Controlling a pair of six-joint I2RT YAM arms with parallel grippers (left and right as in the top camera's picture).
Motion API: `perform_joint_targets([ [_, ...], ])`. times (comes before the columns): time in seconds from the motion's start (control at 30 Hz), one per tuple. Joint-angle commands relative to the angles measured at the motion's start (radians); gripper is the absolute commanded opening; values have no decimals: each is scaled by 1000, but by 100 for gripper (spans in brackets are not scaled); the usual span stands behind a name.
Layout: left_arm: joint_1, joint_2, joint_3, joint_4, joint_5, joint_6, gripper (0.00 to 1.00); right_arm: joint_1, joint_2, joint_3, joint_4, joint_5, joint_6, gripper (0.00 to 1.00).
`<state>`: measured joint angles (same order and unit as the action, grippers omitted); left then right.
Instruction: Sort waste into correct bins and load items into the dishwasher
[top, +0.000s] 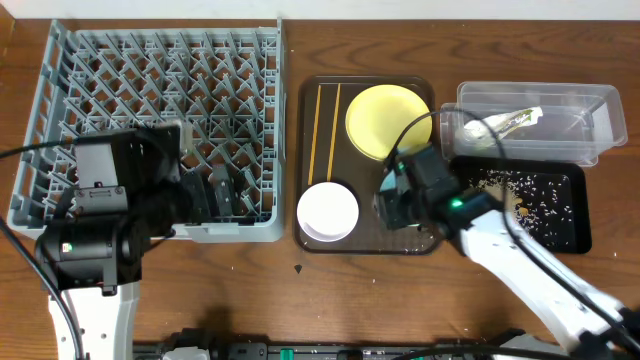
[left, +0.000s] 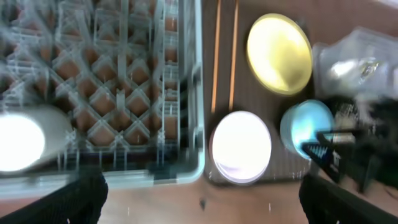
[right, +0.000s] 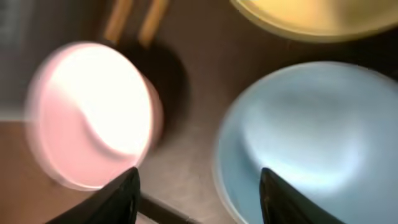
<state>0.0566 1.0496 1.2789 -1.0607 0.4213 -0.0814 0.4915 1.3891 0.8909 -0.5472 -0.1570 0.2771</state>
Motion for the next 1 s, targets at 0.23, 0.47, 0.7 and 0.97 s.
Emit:
perform_joint_targets([
  [0.23,-169,156,60,62,-123,-135,95,-328,-226,200,-180,-160,55,64],
  [0.47,-445,507,325,19,-386,-133,94,-435,-246,200,-209,-264,85,64],
  [0.7,-543,700,392,163,-434,-130,96,-432,-245,200,-283,-263,85,64],
  [0.97,-531,927,392,317,-441,-114,67,-432,-245,200,-325,-262,73,65],
])
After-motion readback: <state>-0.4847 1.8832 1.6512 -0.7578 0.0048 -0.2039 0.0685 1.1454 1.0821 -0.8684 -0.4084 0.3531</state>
